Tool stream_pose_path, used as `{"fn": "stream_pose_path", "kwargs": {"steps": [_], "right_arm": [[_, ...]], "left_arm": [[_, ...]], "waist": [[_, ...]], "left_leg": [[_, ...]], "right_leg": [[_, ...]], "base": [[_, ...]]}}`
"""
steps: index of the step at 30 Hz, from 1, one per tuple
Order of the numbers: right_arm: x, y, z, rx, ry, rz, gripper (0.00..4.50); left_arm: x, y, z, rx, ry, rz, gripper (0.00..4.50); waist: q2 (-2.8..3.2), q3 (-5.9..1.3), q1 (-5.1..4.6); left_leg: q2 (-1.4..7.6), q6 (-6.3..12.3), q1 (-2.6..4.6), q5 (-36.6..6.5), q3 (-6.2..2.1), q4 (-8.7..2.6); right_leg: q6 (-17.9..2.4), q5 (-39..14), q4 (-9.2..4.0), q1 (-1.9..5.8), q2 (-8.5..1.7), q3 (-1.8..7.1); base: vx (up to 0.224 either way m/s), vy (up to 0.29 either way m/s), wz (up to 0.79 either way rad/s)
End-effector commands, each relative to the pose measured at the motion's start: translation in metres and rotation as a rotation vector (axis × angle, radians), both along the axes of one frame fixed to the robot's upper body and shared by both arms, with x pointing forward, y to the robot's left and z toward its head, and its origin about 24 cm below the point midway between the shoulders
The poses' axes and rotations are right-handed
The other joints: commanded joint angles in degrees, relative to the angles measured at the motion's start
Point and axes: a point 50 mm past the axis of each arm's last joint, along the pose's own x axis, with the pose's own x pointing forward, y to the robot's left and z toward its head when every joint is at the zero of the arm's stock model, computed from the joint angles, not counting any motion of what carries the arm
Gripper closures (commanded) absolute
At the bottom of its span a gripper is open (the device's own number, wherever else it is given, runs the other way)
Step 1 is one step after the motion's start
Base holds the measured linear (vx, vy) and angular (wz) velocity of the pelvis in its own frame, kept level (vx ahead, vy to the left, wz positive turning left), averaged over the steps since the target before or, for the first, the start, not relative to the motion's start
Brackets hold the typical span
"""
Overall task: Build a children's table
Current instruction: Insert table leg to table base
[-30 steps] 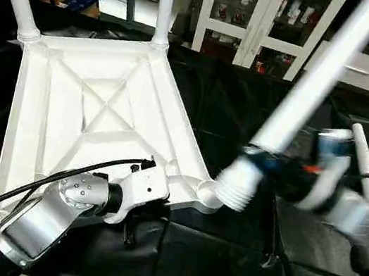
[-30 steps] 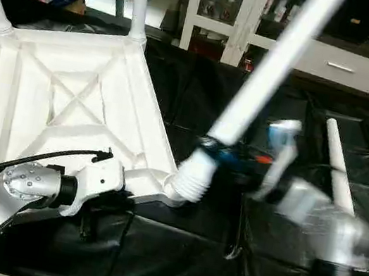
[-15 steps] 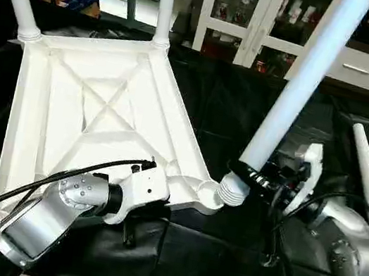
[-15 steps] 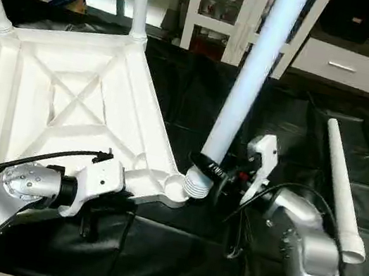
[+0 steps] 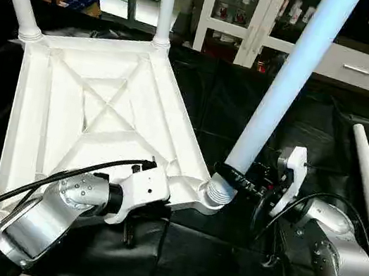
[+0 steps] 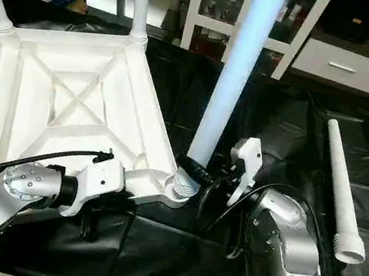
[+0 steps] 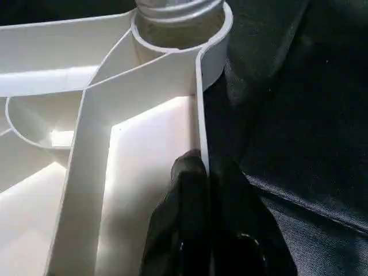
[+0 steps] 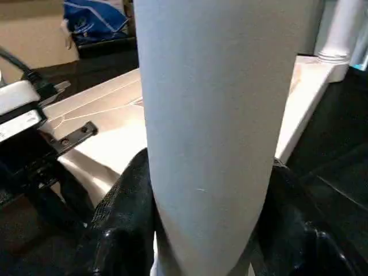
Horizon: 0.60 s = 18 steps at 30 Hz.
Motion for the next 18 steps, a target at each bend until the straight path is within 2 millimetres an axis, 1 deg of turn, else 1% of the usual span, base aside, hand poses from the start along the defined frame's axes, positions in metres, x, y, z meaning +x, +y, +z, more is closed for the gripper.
{"fn": "stream_pose_path", "kwargs": {"steps": [1, 3, 7, 8, 9, 10, 13, 14, 17, 18], "right_arm": [[-0.004, -0.001, -0.006, -0.061, -0.017, 0.026, 2.64], [-0.004, 0.0, -0.007, -0.078, -0.03, 0.033, 2.64], [-0.006, 0.004, -0.011, -0.094, -0.036, 0.069, 2.64], [-0.007, 0.005, -0.011, -0.095, -0.036, 0.072, 2.64], [-0.009, 0.006, -0.012, -0.113, -0.044, 0.092, 2.64], [-0.009, 0.006, -0.013, -0.118, -0.047, 0.095, 2.64], [-0.015, 0.01, -0.018, -0.183, -0.085, 0.148, 2.64], [-0.015, 0.01, -0.018, -0.183, -0.085, 0.148, 2.64], [-0.018, 0.013, -0.023, -0.211, -0.095, 0.183, 2.64], [-0.02, 0.016, -0.026, -0.215, -0.089, 0.202, 2.64]], "left_arm": [[-0.014, -0.001, -0.026, 0.064, 0.13, -0.031, 4.46], [-0.014, -0.002, -0.026, 0.063, 0.13, -0.031, 4.46], [-0.014, -0.002, -0.027, 0.061, 0.131, -0.03, 4.46], [-0.014, -0.002, -0.027, 0.061, 0.131, -0.03, 4.46], [-0.014, -0.002, -0.027, 0.061, 0.13, -0.03, 4.46], [-0.014, -0.002, -0.027, 0.061, 0.13, -0.03, 4.46], [-0.014, -0.003, -0.027, 0.06, 0.13, -0.029, 4.46], [-0.014, -0.003, -0.027, 0.06, 0.13, -0.029, 4.46], [-0.014, -0.003, -0.027, 0.06, 0.131, -0.03, 4.46], [-0.014, -0.003, -0.027, 0.059, 0.131, -0.031, 4.46]], "waist": [[0.09, -1.87, -0.59], [0.21, -1.89, -0.59], [0.2, -1.9, -0.57], [0.17, -1.89, -0.59], [-0.05, -1.81, -0.61], [0.08, -1.87, -0.54], [0.06, -1.83, -0.59], [0.13, -1.77, -0.58], [0.11, -1.76, -0.58], [0.06, -1.65, -0.62]], "left_leg": [[4.6, 6.08, 0.7, 1.29, -1.32, -4.86], [4.59, 5.92, 0.75, 1.23, -1.34, -4.87], [4.59, 6.21, 0.77, 1.56, -1.37, -4.85], [4.59, 6.24, 0.78, 1.61, -1.36, -4.84], [4.61, 6.51, 0.74, 1.67, -1.33, -4.88], [4.61, 6.58, 0.79, 1.82, -1.36, -4.83], [4.63, 6.43, 0.79, 1.25, -1.34, -4.85], [4.63, 6.35, 0.78, 1.11, -1.33, -4.87], [4.68, 6.16, 0.93, 0.66, -1.35, -4.95], [4.66, 6.15, 0.91, 0.41, -1.33, -4.99]], "right_leg": [[-16.35, 2.91, -3.08, 1.73, -3.31, 2.53], [-16.21, 2.79, -3.08, 1.72, -3.34, 2.54], [-16.38, 3.5, -3.03, 1.71, -3.31, 2.55], [-16.36, 3.56, -3.02, 1.69, -3.27, 2.55], [-16.38, 3.59, -3.07, 1.72, -3.32, 2.58], [-16.36, 3.63, -3.0, 1.7, -3.34, 2.56], [-16.18, 2.97, -3.09, 1.67, -3.34, 2.54], [-16.13, 2.84, -3.11, 1.61, -3.34, 2.56], [-16.12, 2.84, -3.17, 1.59, -3.26, 2.57], [-16.08, 2.66, -3.24, 1.58, -3.26, 2.59]], "base": [[0.0, 0.0, 0.0], [0.0, 0.0, 0.0], [0.0, 0.0, 0.0], [0.0, 0.0, 0.0], [0.0, 0.0, 0.0], [0.0, 0.0, 0.0], [0.0, 0.0, 0.0], [0.0, 0.0, 0.0], [0.0, 0.0, 0.0], [0.0, 0.0, 0.0]]}}
